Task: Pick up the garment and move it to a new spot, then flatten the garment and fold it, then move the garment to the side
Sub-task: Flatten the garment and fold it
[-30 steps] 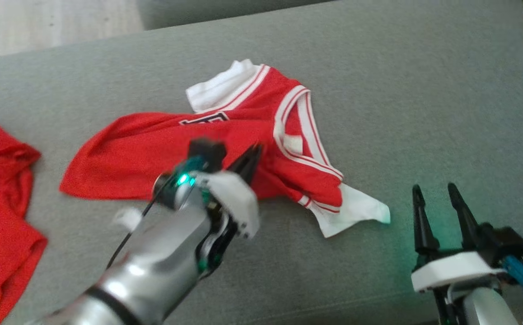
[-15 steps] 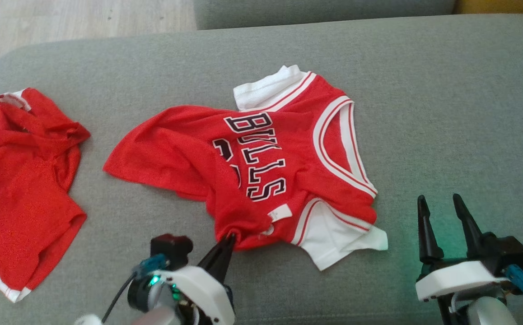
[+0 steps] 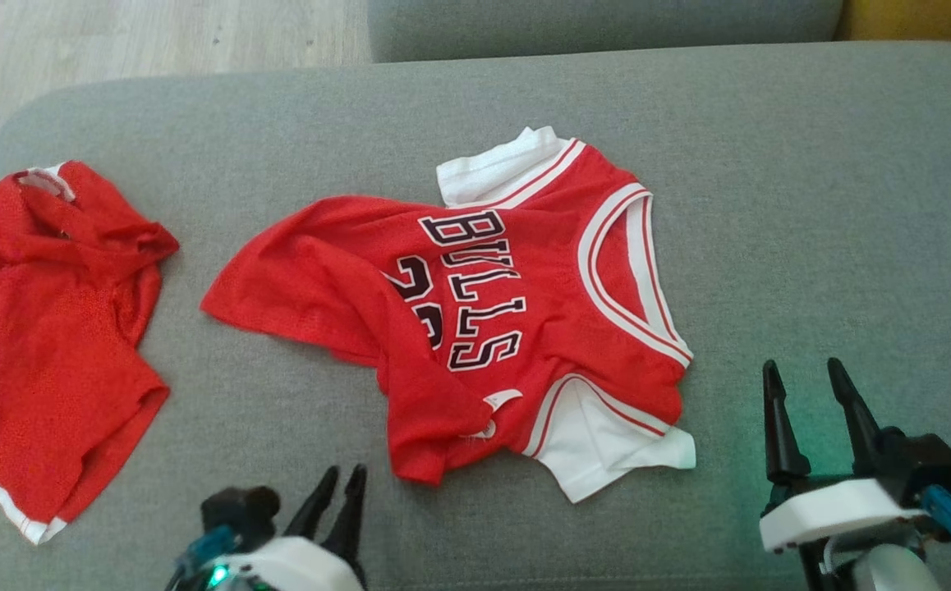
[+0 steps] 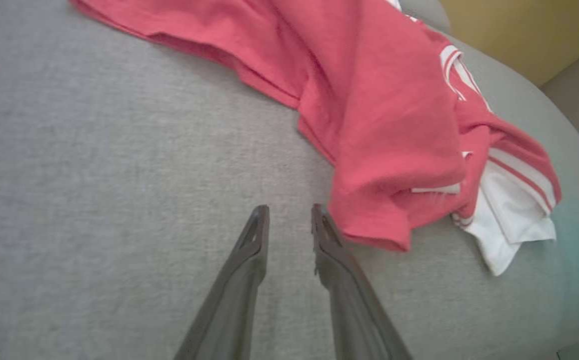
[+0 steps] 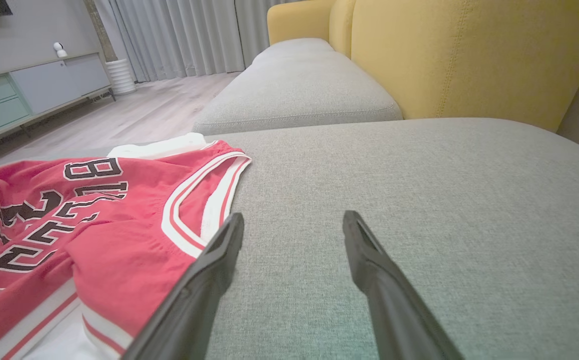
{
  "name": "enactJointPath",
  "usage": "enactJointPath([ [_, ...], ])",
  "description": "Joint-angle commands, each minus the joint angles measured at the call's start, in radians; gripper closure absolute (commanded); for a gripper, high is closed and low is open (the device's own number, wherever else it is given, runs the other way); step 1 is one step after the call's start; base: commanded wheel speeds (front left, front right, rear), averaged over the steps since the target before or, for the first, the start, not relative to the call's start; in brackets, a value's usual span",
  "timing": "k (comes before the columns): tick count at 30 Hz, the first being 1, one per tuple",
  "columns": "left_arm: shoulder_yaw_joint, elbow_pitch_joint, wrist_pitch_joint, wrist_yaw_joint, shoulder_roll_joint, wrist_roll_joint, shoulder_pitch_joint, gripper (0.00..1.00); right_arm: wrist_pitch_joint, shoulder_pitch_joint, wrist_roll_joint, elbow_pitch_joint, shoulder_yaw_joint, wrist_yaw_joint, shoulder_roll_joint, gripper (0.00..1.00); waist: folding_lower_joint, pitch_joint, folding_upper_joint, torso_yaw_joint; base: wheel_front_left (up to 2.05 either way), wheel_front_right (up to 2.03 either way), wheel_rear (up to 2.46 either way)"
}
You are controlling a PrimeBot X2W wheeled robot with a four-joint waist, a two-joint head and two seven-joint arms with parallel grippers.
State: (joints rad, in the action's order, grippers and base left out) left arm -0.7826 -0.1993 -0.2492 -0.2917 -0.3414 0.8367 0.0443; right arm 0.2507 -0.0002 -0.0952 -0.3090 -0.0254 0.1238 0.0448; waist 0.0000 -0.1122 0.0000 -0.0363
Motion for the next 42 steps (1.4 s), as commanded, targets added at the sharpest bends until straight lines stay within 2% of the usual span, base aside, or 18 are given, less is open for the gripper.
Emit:
enactJointPath([
  [1,0.054,0.026,-0.013,-0.005,-0.009,-0.01,0.012,0.2,0.011,0.003,0.01,0.024,0.02,0.007,0.005,0.0,0.0,0.004,0.0,0.002,0.0,0.0,0.0],
  [2,0.071,0.03,-0.013,-0.002,-0.004,-0.019,0.0,0.0,0.011,0.004,0.011,0.023,0.02,0.007,0.005,0.0,0.0,0.008,0.0,0.002,0.0,0.0,0.0],
  [6,0.102,0.054,-0.013,0.037,0.03,-0.037,-0.024,0.0,0.011,0.008,0.013,0.026,0.02,0.007,0.005,0.0,0.0,0.014,0.0,0.002,0.0,0.0,0.0],
  [11,0.074,0.034,0.013,0.079,0.064,-0.013,-0.019,0.0,0.011,0.006,0.016,0.024,0.028,0.007,0.005,0.0,0.0,0.022,0.0,0.012,0.0,0.0,0.0],
  [20,0.086,0.002,0.05,0.063,0.085,0.024,-0.007,0.0,0.011,0.005,0.017,0.028,0.029,0.007,0.005,0.0,0.0,0.017,0.0,0.033,0.0,0.0,0.0],
  [31,0.109,0.012,0.058,0.093,0.106,0.086,-0.007,0.0,0.011,0.004,0.018,0.026,0.03,0.007,0.005,0.0,0.0,0.007,0.0,0.043,0.0,0.0,0.0],
  [38,0.105,0.0,0.057,0.104,0.111,0.085,0.01,0.33,0.011,-0.004,0.017,0.024,0.035,0.007,0.005,0.0,0.0,0.004,0.0,0.043,0.0,0.0,0.0],
  [42,0.105,0.0,0.054,0.114,0.115,0.09,0.014,0.36,0.011,-0.005,0.017,0.021,0.035,0.007,0.005,0.0,0.0,0.005,0.0,0.046,0.0,0.0,0.0],
])
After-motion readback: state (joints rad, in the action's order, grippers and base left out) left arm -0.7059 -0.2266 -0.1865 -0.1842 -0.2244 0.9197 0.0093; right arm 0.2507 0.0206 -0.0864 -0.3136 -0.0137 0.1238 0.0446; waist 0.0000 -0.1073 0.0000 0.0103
